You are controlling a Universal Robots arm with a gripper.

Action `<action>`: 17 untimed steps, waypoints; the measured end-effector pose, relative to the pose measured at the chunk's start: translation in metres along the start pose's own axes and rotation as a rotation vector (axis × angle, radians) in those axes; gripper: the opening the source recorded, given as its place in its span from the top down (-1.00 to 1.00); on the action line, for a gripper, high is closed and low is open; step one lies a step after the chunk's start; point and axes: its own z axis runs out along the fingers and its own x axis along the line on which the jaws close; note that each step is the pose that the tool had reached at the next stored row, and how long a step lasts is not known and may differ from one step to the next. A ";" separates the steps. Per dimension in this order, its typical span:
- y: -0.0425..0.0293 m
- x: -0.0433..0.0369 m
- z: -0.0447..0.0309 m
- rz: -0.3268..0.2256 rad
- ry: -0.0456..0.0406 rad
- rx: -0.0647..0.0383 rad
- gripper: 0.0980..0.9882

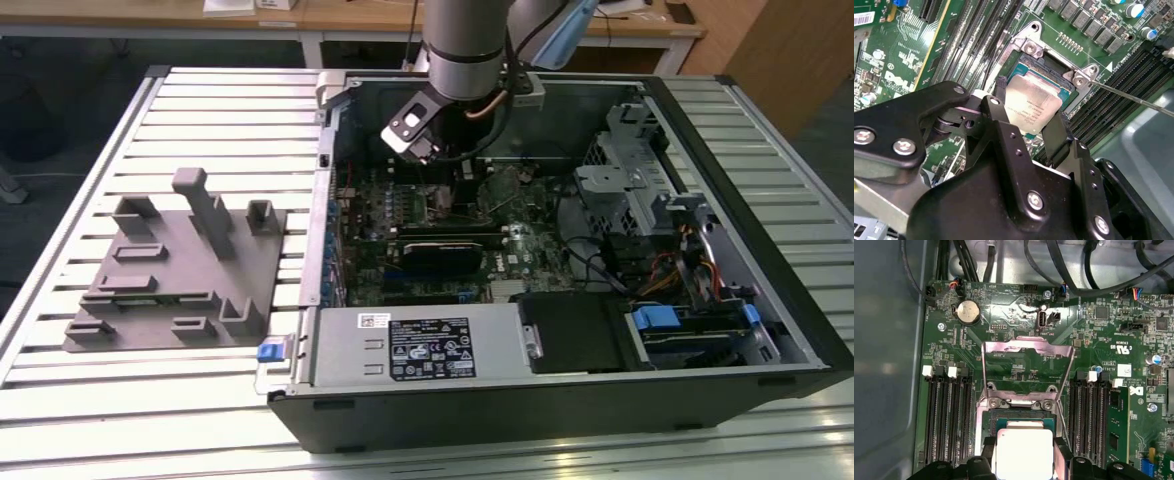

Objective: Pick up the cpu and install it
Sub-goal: 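Place the cpu into insertion slot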

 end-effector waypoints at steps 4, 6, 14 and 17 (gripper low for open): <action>-0.0002 0.0008 0.0029 0.007 -0.0003 0.000 0.01; -0.0002 0.0010 0.0040 0.011 -0.0006 0.000 0.01; -0.0005 0.0011 0.0082 0.013 -0.0008 0.000 0.01; -0.0006 0.0014 0.0096 0.013 -0.0007 0.000 0.01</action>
